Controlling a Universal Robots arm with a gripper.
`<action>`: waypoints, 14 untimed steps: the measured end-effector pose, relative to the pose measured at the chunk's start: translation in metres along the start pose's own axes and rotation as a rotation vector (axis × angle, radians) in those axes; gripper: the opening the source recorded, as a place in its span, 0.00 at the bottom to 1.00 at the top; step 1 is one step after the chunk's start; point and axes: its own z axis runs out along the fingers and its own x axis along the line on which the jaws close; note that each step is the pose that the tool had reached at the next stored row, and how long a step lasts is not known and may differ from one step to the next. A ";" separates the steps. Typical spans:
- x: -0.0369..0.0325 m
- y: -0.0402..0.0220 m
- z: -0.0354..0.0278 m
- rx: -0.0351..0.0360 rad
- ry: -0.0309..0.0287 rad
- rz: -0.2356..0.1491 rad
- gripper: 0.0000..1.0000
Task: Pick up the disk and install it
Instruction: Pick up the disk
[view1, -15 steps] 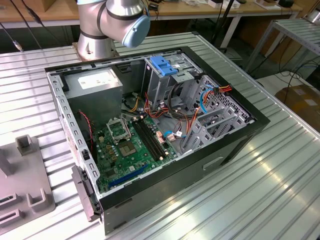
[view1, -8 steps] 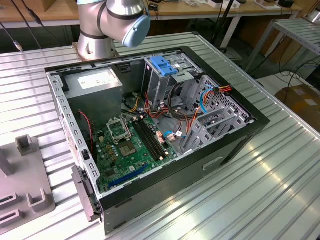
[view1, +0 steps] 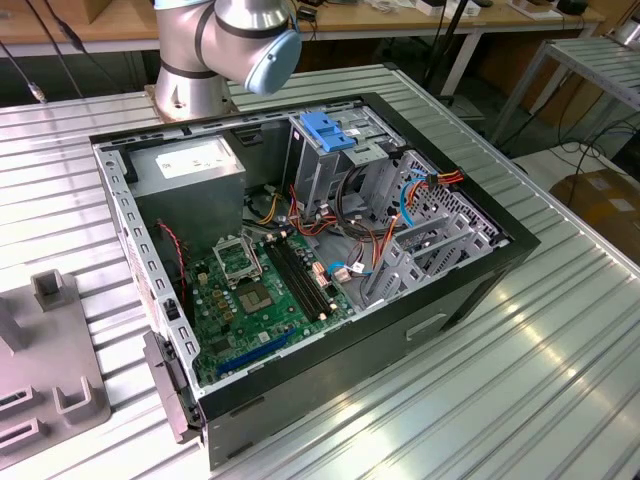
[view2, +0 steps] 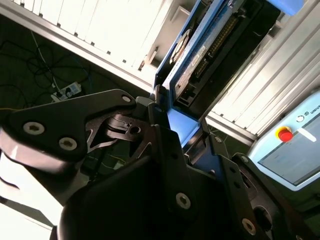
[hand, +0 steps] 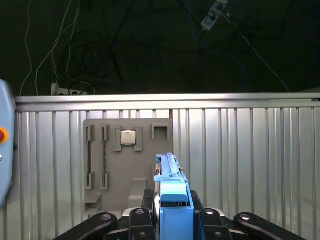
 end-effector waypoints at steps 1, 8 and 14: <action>0.0000 -0.0017 -0.0001 0.0000 0.0001 0.000 0.37; -0.0003 -0.0153 -0.0002 0.0000 0.0000 0.000 0.37; -0.0006 -0.0267 -0.0005 -0.0001 0.0001 0.000 0.37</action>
